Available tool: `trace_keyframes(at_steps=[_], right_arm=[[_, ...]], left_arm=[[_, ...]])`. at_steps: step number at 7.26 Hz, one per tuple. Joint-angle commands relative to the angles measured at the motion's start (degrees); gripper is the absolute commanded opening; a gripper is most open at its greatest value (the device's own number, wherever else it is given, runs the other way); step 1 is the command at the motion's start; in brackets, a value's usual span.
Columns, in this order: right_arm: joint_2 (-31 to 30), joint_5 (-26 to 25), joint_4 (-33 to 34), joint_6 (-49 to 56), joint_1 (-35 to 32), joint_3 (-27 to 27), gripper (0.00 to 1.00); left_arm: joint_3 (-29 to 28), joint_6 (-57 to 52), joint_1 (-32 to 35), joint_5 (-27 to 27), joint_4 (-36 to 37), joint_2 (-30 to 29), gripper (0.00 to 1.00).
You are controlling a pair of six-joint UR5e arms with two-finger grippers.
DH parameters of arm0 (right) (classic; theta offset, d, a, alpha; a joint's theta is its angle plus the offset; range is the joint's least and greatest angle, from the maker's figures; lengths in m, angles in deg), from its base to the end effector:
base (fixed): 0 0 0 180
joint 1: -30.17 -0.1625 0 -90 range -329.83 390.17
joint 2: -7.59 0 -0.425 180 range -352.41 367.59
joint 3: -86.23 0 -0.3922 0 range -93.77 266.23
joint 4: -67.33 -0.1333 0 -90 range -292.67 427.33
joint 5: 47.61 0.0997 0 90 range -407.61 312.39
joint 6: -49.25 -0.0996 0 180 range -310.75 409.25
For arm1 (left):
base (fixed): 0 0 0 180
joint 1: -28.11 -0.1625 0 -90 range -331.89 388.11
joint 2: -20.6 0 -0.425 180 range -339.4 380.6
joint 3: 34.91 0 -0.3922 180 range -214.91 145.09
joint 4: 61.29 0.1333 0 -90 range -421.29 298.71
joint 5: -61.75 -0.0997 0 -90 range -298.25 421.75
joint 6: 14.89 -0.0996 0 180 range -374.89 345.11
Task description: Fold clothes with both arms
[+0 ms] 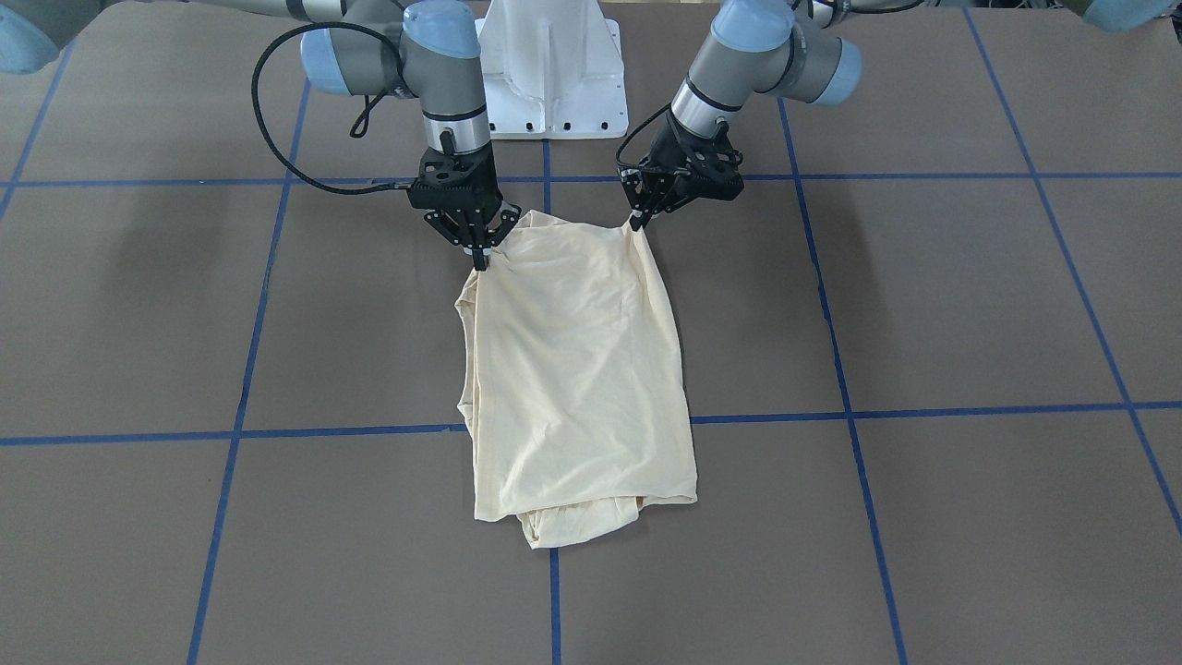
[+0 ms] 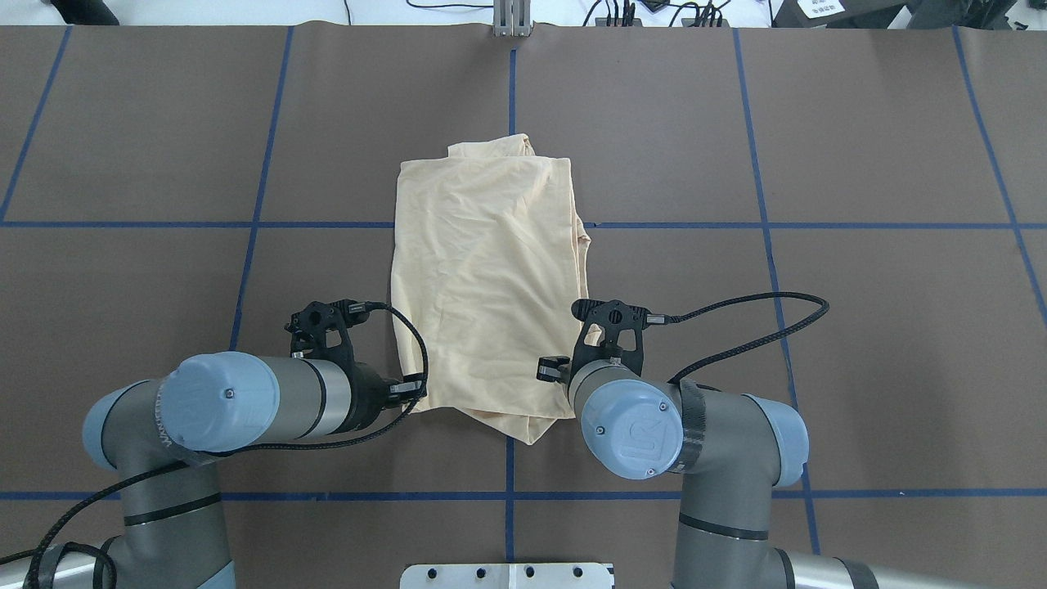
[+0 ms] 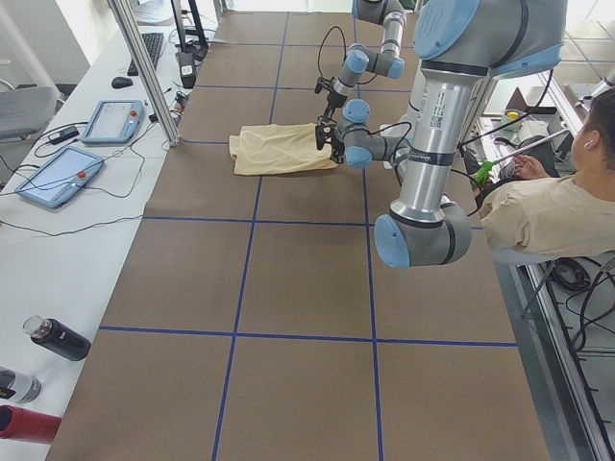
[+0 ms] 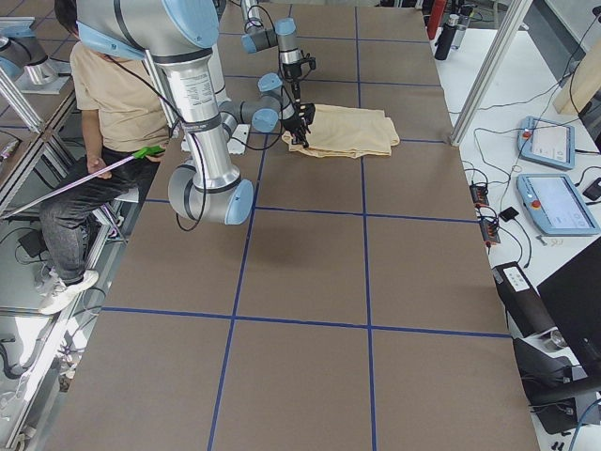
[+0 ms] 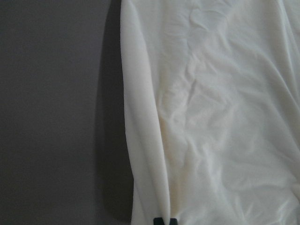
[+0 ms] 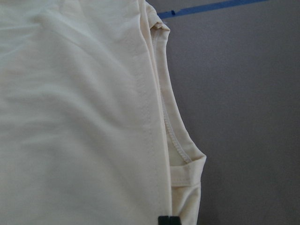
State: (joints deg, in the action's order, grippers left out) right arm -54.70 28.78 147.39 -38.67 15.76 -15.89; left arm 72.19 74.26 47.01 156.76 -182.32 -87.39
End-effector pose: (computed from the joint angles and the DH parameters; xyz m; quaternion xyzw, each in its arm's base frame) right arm -0.5781 -0.3104 0.2740 0.1663 -0.3981 0.1463 0.8902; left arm 0.5115 -0.3068 0.2903 0.0574 0.5432 -0.1078 0.8307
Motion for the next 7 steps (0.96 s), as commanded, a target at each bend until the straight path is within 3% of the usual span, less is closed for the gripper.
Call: trace_keyframes(at_steps=[1, 3, 5, 6, 7], right_arm=[[0.14, -1.06, 0.00, 2.81, -1.05, 0.96, 1.00], [0.32, -1.06, 0.00, 3.99, -1.58, 1.49, 0.99], [0.67, -1.15, -0.09, 4.16, -1.58, 3.77, 0.92], [0.76, -1.15, -0.09, 3.81, -1.50, 3.69, 0.83], [1.02, -1.15, -0.09, 2.94, -1.50, 3.69, 0.68]], left_arm=[[-0.14, -0.03, -0.10, 0.09, 0.01, -0.03, 0.00], [-0.40, -0.03, -0.10, 0.09, 0.01, 0.06, 0.00], [-0.40, -0.12, -0.10, 0.26, 0.01, 0.06, 0.00], [-0.40, -0.12, -0.10, 0.26, 0.01, 0.06, 0.00], [-0.49, -0.12, -0.10, 0.26, 0.01, 0.06, 0.00]])
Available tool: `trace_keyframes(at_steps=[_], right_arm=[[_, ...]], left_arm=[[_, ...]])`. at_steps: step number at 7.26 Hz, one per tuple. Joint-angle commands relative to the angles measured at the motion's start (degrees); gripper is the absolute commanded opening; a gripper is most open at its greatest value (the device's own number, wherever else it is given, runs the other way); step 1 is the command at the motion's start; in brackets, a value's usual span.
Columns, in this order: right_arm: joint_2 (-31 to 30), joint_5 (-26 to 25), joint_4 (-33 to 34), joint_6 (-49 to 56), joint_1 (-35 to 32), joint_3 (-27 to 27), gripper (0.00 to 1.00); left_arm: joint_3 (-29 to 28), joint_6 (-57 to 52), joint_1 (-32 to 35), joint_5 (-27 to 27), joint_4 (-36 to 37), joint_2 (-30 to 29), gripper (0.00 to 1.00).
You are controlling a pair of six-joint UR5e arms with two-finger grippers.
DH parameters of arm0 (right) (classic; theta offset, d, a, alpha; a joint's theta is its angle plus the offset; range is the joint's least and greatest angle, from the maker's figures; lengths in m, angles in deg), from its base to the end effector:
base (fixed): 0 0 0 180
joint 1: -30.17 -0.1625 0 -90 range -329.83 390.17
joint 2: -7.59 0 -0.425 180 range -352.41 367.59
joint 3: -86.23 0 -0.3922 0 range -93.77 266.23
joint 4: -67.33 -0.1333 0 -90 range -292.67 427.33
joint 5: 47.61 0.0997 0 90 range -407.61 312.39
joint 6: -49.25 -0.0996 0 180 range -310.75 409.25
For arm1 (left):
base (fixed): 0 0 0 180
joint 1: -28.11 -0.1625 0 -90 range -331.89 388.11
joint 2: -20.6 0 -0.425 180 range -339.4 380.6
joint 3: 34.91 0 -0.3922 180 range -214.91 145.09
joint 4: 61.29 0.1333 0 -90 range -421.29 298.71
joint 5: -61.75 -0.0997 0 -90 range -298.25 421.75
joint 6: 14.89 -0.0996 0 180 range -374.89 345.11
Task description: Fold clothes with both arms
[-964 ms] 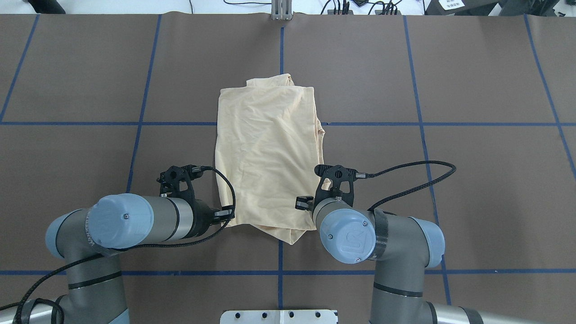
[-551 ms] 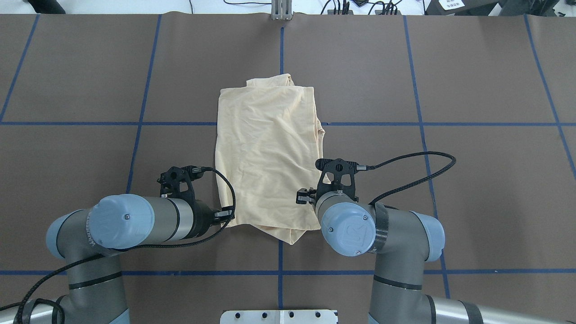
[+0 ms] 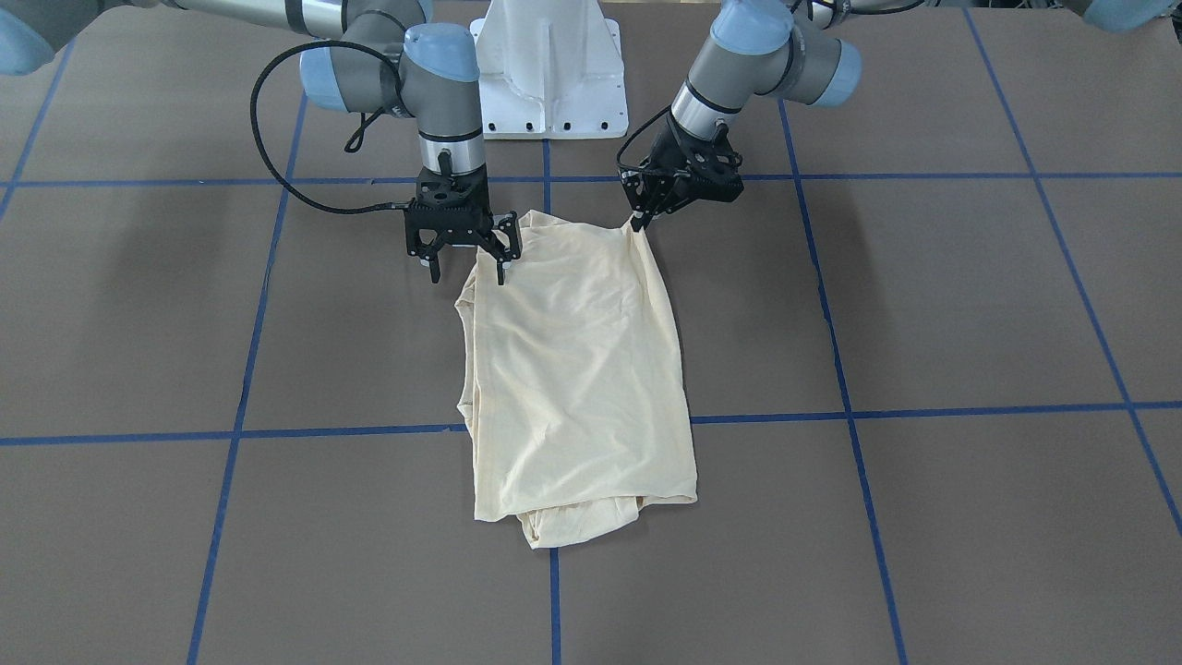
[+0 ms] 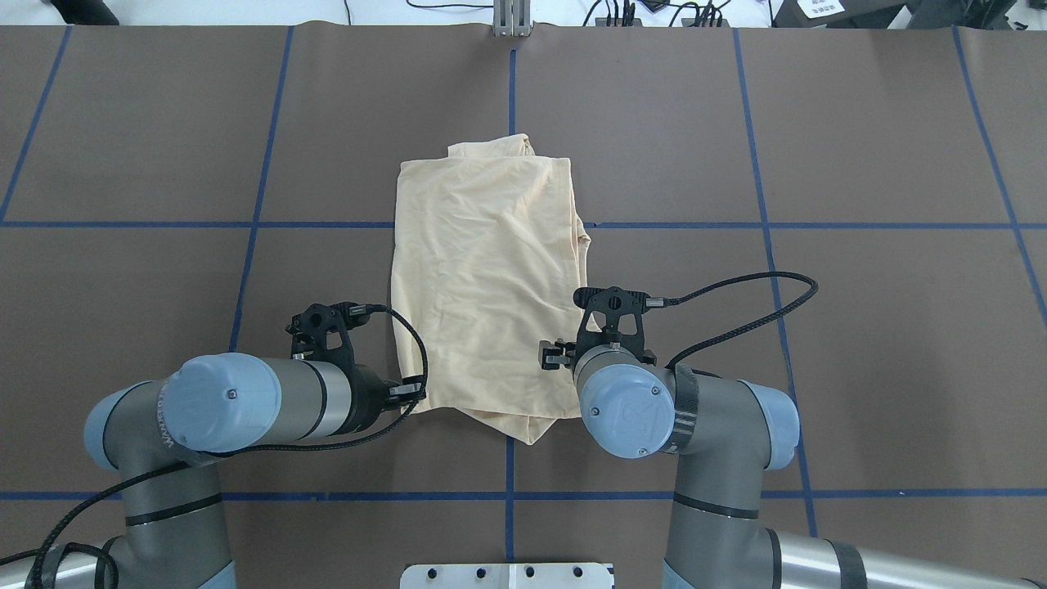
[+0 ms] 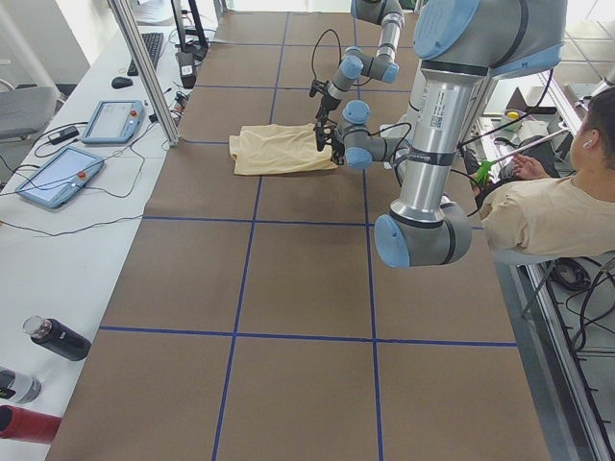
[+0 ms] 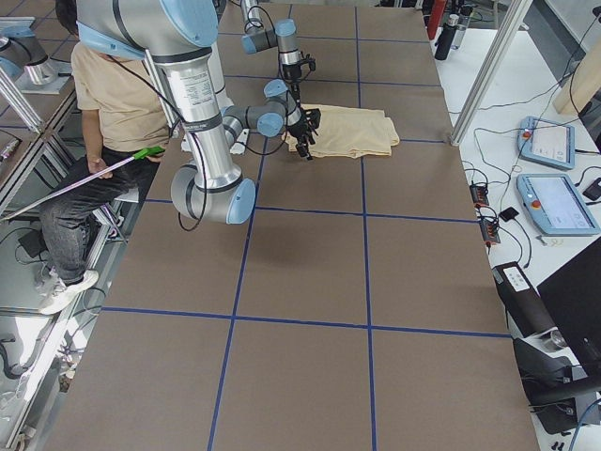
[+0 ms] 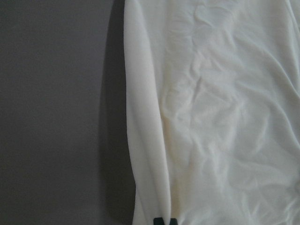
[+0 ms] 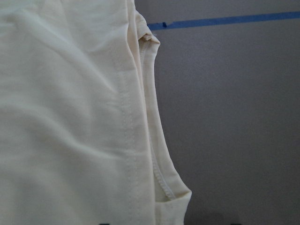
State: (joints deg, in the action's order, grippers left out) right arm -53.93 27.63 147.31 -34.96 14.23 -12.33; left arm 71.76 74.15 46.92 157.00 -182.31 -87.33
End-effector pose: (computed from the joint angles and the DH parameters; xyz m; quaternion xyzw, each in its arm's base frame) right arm -0.5854 -0.3322 0.2924 0.1903 -0.3666 0.1315 0.9012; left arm 0.5139 -0.3062 0.2943 0.0550 0.5399 -0.1057 0.8333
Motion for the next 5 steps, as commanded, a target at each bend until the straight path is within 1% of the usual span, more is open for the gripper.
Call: trace_keyframes(at_steps=[1, 2, 5], right_arm=[[0.69, 0.00, 0.00, -1.48, 0.04, 0.12, 0.46], [1.05, 0.00, 0.00, -1.48, 0.04, 0.21, 0.34], [0.61, 0.00, 0.00, -0.96, 0.22, 0.30, 0.36]], left_arm=[[0.02, -0.01, 0.00, 0.02, 0.00, 0.00, 0.00], [-0.06, -0.27, 0.00, 0.02, 0.00, 0.00, 0.00], [0.02, -0.28, 0.00, 0.02, 0.00, 0.00, 0.00]])
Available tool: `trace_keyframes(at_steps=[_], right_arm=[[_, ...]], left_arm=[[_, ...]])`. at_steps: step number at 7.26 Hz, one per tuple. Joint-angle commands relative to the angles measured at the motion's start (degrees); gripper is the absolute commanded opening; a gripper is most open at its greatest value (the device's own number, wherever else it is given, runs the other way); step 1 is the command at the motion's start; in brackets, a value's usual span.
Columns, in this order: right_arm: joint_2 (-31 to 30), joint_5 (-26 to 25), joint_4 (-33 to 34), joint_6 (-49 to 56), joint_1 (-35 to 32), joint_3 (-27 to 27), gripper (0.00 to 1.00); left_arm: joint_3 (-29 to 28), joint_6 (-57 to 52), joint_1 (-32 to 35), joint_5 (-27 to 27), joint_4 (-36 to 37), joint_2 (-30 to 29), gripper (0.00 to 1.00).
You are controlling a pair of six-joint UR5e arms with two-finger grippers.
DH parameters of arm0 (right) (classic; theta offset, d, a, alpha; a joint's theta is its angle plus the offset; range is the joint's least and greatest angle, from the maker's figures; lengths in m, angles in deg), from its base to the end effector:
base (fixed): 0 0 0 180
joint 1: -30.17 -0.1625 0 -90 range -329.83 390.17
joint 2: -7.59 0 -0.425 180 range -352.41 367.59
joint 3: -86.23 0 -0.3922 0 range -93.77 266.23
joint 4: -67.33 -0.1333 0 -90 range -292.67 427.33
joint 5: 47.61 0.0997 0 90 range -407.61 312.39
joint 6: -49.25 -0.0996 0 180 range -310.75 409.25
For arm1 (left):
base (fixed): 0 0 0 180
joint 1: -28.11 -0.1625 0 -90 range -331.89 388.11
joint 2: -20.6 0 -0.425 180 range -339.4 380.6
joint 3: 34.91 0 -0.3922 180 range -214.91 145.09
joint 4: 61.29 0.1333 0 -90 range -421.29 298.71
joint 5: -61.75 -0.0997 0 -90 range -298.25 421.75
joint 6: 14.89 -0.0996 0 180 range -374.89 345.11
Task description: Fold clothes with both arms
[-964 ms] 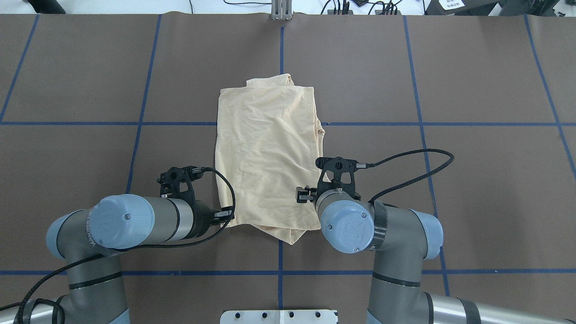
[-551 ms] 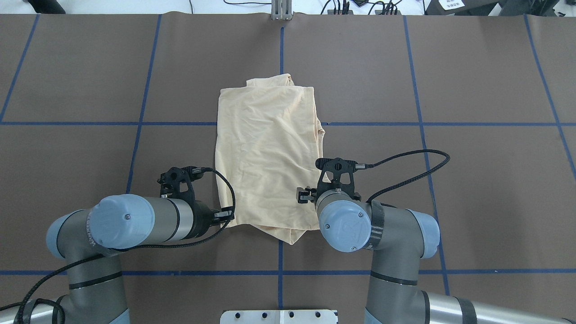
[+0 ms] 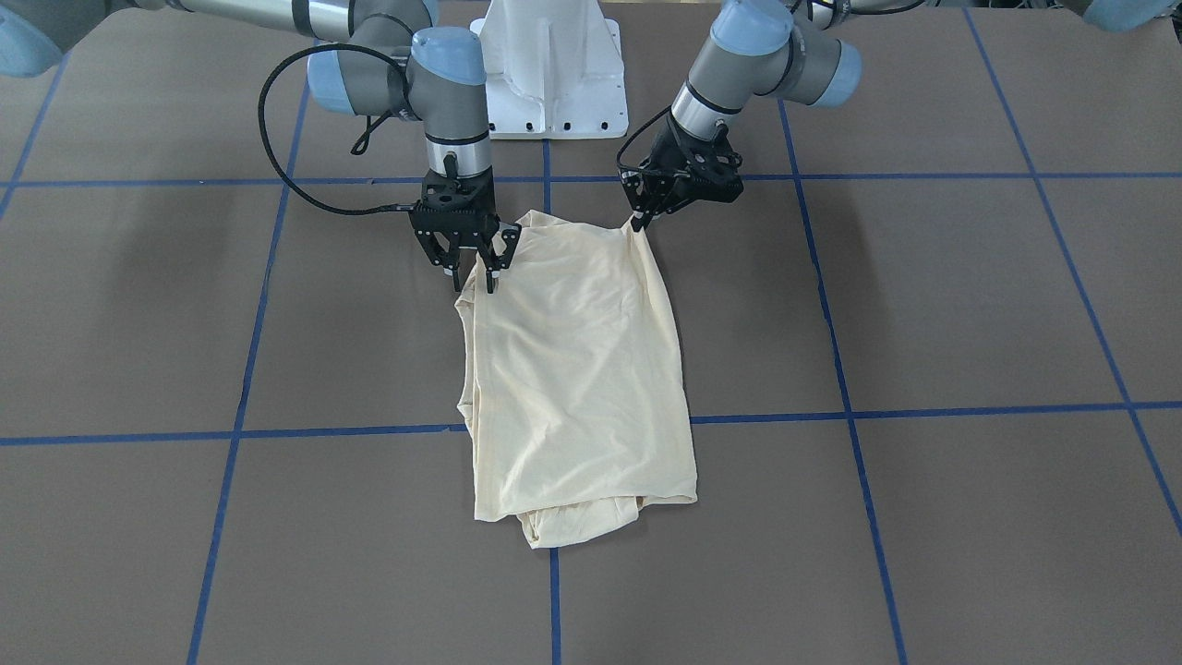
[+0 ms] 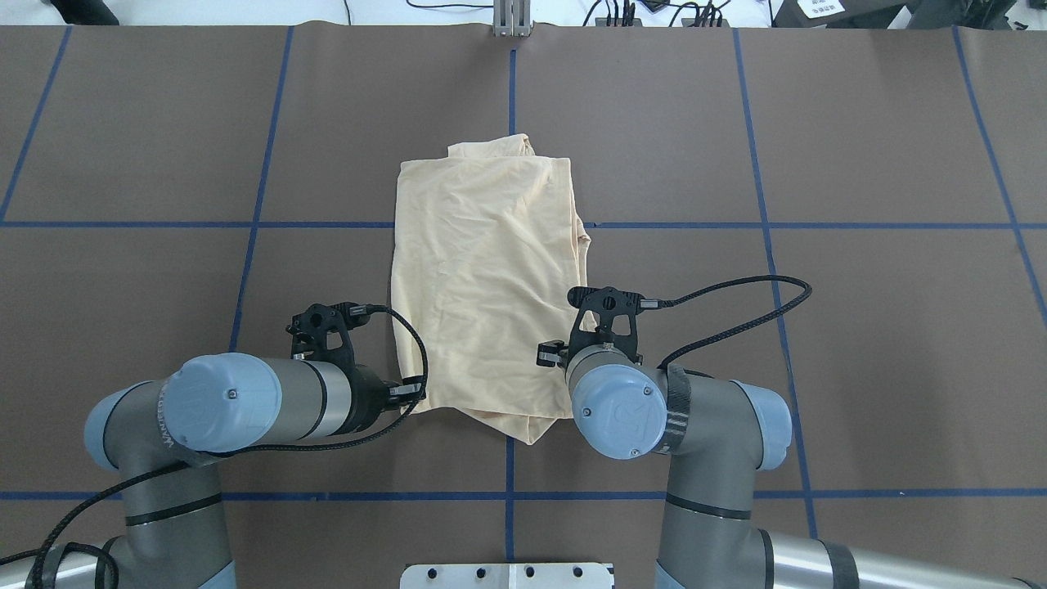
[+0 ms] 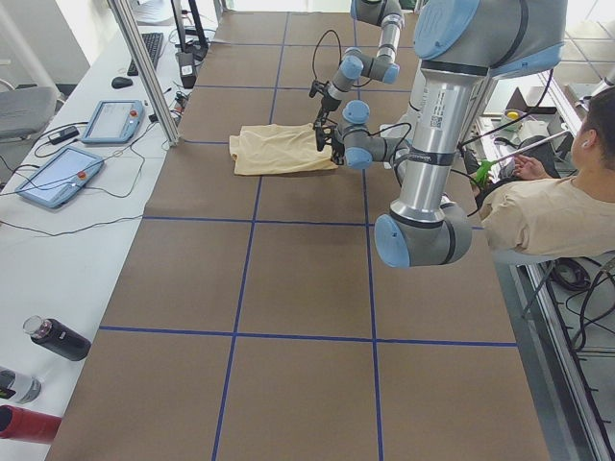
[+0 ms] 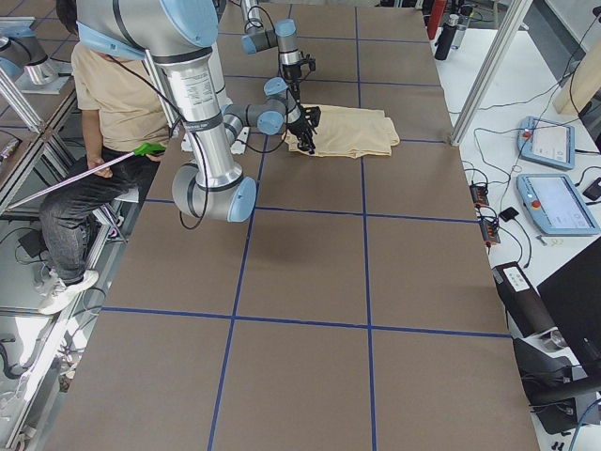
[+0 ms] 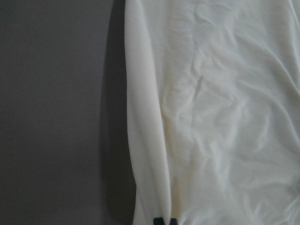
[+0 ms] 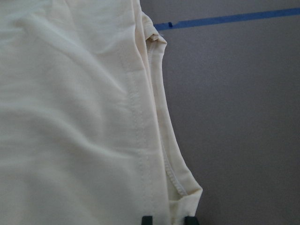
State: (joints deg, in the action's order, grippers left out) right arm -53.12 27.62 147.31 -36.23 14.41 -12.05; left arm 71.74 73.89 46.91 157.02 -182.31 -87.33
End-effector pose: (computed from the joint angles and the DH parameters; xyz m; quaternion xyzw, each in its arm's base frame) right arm -0.5893 -0.3312 0.2854 0.1862 -0.3732 0.1405 0.8980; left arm 0.5140 -0.3061 0.2944 0.0560 0.5396 -0.1037 0.8336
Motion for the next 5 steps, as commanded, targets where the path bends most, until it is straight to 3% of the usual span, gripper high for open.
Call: trace_keyframes(at_steps=[1, 3, 5], right_arm=[[-0.20, -0.09, 0.00, 0.57, 0.03, 0.02, 0.37], [-0.20, -0.09, 0.09, 0.57, 0.12, 0.02, 0.36], [-0.02, 0.00, 0.00, 0.57, 0.12, 0.02, 0.00]], left_arm=[[0.05, -0.01, 0.00, 0.09, 0.00, 0.00, 0.00], [0.13, -0.01, 0.00, 0.00, 0.00, 0.00, 0.00], [0.22, -0.01, 0.09, 0.00, 0.00, 0.00, 0.00]])
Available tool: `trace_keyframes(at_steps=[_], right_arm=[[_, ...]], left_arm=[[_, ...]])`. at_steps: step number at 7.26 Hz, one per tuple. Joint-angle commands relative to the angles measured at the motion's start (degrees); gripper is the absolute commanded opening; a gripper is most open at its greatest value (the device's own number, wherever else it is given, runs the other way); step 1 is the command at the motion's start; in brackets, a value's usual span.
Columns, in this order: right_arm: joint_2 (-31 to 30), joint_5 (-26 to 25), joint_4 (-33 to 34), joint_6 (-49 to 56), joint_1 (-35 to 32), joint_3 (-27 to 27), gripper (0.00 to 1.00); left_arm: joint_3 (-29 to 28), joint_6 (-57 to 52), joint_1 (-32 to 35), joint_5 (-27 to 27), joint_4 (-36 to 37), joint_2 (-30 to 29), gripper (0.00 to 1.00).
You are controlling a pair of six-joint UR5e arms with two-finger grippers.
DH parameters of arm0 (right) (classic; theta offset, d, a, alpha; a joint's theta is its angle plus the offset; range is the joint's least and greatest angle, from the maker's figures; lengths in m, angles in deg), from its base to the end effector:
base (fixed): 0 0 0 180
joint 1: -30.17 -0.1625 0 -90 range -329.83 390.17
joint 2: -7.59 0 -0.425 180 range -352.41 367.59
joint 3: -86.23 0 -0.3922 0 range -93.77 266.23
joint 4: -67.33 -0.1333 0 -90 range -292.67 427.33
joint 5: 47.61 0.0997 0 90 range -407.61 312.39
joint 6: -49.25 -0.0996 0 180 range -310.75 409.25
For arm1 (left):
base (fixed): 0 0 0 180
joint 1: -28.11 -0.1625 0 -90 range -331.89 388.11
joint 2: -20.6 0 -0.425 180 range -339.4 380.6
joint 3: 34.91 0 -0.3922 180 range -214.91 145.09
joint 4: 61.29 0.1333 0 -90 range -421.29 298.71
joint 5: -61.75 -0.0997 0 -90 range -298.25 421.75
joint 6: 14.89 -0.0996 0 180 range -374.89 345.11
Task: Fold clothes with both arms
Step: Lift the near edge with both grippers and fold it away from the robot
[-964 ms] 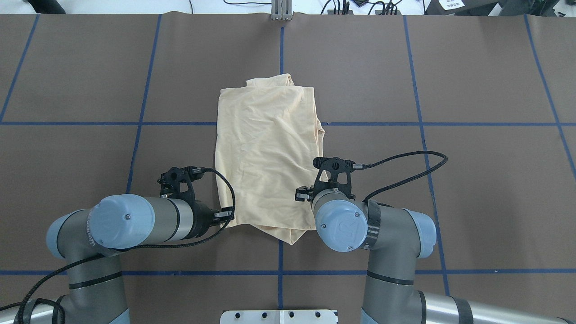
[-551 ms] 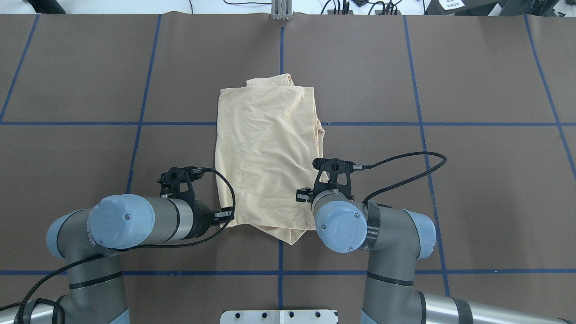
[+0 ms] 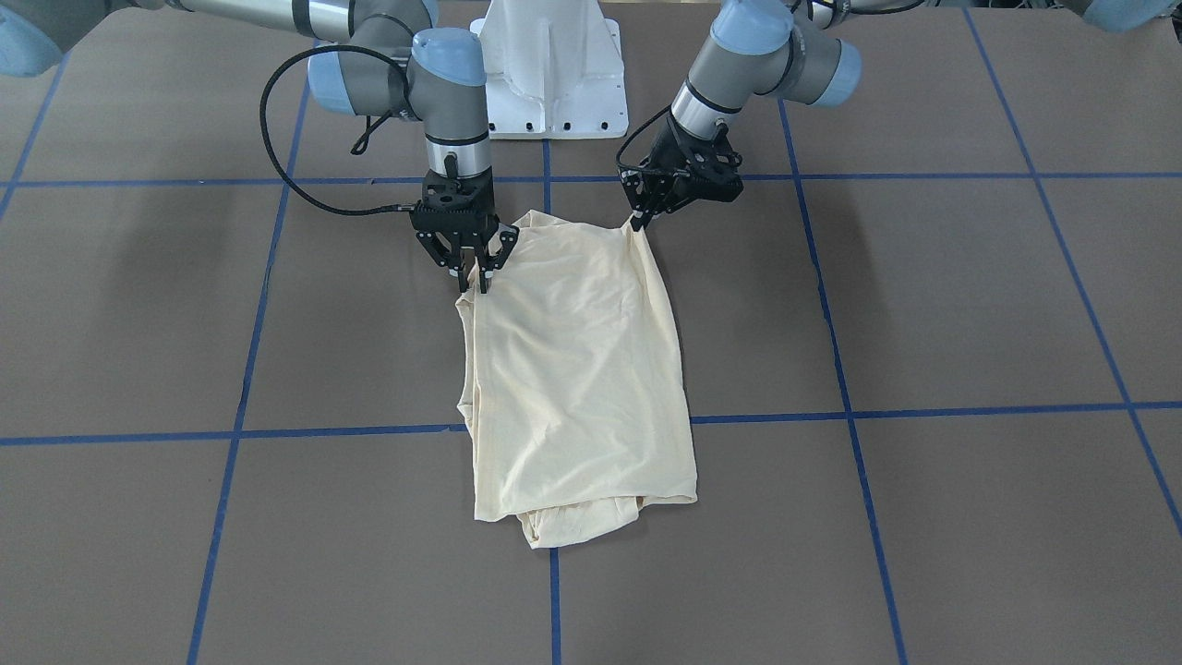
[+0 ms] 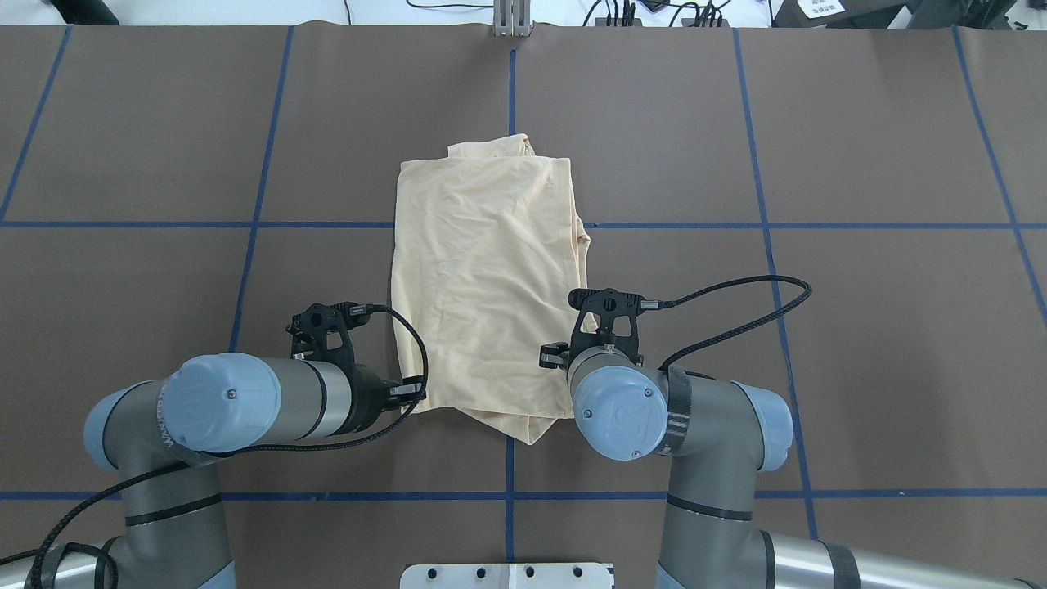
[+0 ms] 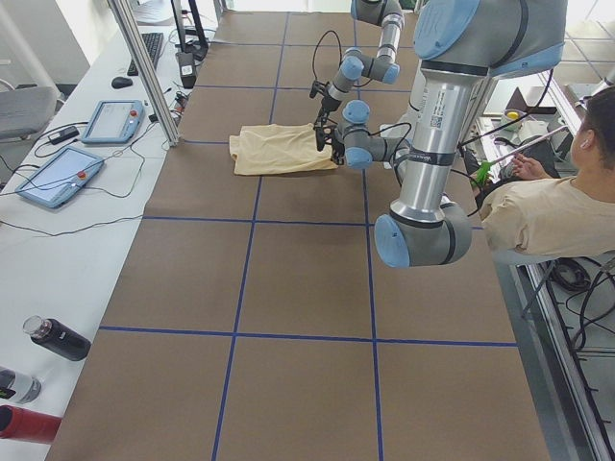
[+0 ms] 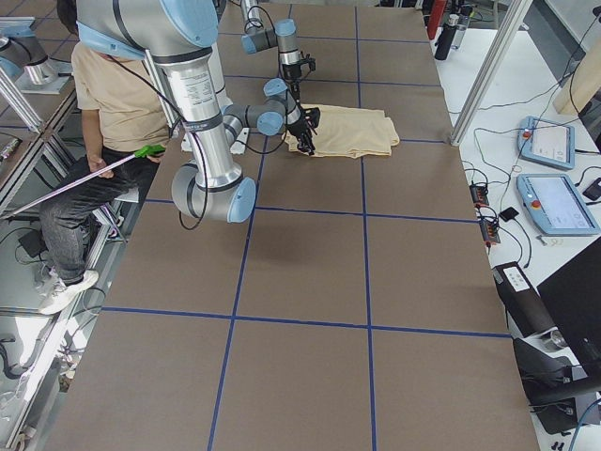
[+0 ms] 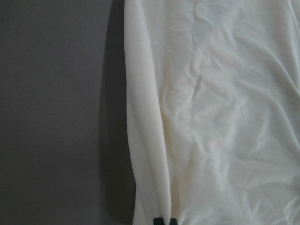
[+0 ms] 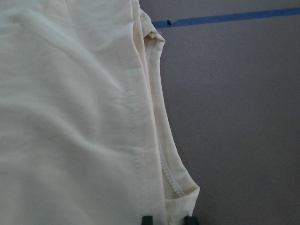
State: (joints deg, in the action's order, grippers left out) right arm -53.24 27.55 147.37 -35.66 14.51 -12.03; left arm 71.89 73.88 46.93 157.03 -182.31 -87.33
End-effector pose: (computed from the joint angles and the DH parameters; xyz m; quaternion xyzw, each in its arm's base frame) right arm -0.5897 -0.3302 0.2870 0.1881 -0.3707 0.1353 0.8994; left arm 0.5132 -0.3061 0.2933 0.0563 0.5407 -0.1036 0.8329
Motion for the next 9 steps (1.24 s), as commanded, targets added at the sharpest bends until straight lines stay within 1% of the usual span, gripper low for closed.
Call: trace_keyframes(at_steps=[1, 3, 4, 5, 6, 8, 9], right_arm=[[0.01, -0.02, 0.02, 0.01, 0.02, -0.09, 0.00], [0.10, 0.16, 0.02, 0.01, 0.02, -0.61, 0.00], [-0.25, 0.42, 0.02, 0.01, -0.07, -2.10, 0.00], [-0.69, 0.42, 0.54, 0.01, 0.10, -4.81, 0.00], [-2.78, 0.33, 0.81, -0.08, 1.50, -8.92, 0.00], [-10.94, -0.10, 1.86, -0.61, 6.24, -20.51, 0.00], [-11.41, -0.98, 4.82, -0.61, 7.91, -24.22, 0.00]], left_arm=[[0.16, 0.00, -0.01, -0.01, 0.00, 0.00, 0.00], [0.60, 0.00, 0.08, 0.08, 0.00, 0.00, 0.00], [1.21, 0.00, 0.08, 0.08, 0.09, 0.09, 0.00], [2.43, 0.09, 0.08, 0.08, 0.09, 0.00, 0.00], [5.32, 0.44, -0.10, 0.08, 0.09, 2.00, 0.00], [14.26, 4.28, -4.38, -0.45, 0.44, 8.32, 0.00], [19.18, 6.66, -7.10, -0.62, 2.01, 10.53, 0.00]])
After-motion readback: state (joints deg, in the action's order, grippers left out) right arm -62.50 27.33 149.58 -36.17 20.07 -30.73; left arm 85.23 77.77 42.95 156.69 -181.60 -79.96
